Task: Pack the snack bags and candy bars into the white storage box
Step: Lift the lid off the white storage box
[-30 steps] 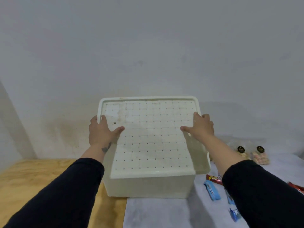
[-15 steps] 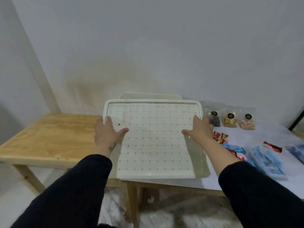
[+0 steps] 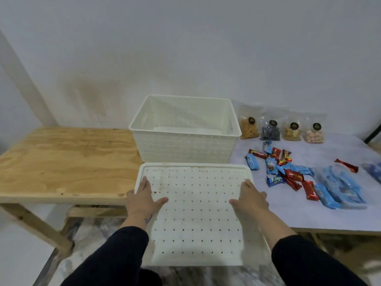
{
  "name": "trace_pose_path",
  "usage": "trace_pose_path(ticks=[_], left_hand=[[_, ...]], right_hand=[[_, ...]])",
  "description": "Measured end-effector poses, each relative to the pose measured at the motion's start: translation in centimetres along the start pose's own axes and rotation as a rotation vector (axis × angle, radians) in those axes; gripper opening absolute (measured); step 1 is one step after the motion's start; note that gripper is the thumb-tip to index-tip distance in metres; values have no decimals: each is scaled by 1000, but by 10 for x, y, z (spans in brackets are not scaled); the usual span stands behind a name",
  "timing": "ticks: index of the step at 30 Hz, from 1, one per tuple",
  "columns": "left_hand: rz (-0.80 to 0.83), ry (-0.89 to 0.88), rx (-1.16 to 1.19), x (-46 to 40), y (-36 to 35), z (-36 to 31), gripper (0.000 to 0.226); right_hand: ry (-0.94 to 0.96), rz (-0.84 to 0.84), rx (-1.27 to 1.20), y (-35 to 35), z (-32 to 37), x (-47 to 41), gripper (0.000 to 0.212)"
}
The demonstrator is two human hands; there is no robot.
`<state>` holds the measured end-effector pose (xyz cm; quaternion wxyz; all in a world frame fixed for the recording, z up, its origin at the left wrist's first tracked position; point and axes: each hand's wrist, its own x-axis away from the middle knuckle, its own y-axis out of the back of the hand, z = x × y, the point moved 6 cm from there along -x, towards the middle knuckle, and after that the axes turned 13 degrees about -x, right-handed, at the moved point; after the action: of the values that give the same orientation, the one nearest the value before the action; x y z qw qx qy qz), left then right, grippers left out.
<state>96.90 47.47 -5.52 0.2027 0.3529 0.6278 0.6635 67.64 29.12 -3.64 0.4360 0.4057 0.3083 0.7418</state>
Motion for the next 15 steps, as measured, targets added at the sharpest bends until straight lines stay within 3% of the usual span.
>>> trace_pose_path(ticks=[8, 15], left_hand=[[98, -34, -36, -49, -27, -1, 99], [120, -47, -53, -73, -21, -5, 94]], right_hand=[[-52, 104, 118, -24, 9, -37, 69], [-77, 85, 97, -20, 19, -56, 64]])
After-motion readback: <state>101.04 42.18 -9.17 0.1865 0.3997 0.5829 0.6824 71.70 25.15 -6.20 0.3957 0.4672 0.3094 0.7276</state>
